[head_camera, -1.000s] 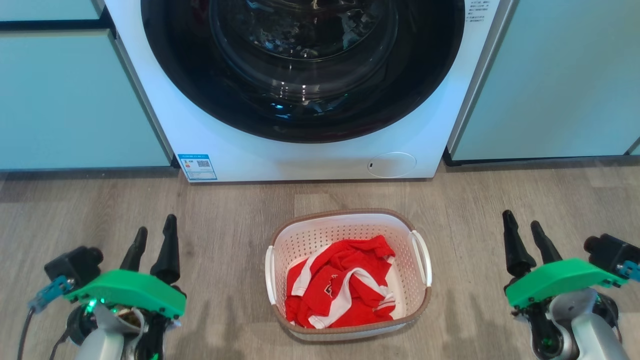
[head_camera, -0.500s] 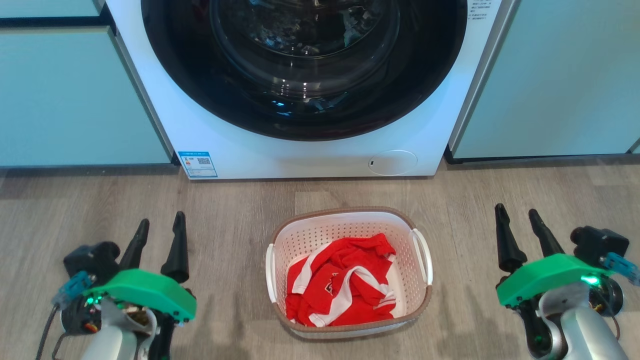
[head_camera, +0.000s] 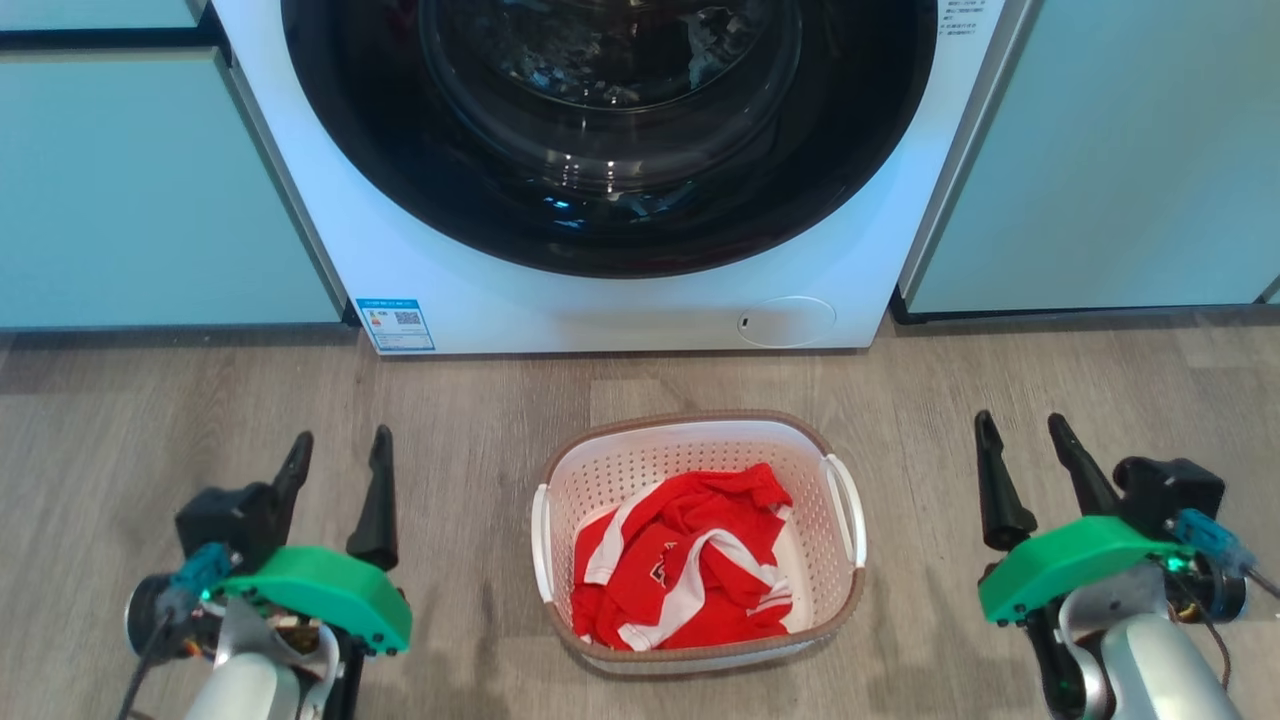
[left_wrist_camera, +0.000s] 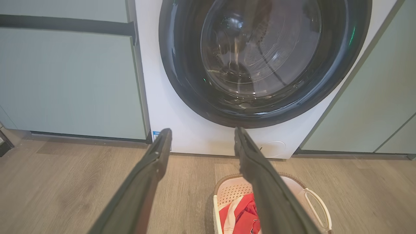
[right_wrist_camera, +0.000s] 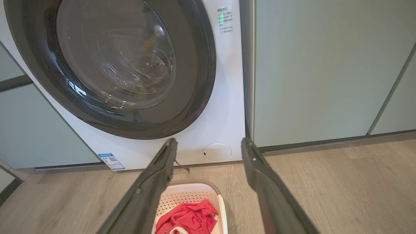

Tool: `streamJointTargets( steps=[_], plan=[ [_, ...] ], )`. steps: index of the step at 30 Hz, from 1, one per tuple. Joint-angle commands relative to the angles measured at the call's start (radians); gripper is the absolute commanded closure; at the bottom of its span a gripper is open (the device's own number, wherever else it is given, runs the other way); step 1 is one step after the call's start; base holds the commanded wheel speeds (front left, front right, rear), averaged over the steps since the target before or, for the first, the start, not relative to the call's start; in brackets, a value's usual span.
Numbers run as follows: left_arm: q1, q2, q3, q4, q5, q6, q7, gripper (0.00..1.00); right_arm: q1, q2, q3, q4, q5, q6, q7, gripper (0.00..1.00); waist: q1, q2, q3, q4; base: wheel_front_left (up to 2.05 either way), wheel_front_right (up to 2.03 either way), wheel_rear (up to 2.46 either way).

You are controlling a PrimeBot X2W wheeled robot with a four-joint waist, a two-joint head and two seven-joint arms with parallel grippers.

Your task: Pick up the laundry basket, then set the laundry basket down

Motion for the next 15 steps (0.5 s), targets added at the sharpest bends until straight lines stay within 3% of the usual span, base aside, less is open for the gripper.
streamJointTargets(
  steps=[1, 15],
  plan=[
    [-0.060, 0.026, 0.022, -0.041, 0.028, 0.008, -0.013, 0.00, -0.055, -0.014, 0.021, -0.028, -0.031, -0.001, -0.018, 0.00, -0.0001, -0.0001, 0.001, 0.000, 0.00, 0.00, 0.00],
    [-0.049, 0.025, 0.011, -0.056, 0.121, 0.050, -0.010, 0.00, -0.067, -0.010, 0.036, 0.005, -0.142, -0.001, -0.059, 0.00, -0.0001, -0.0001, 0.008, 0.003, 0.00, 0.00, 0.00]
  ],
)
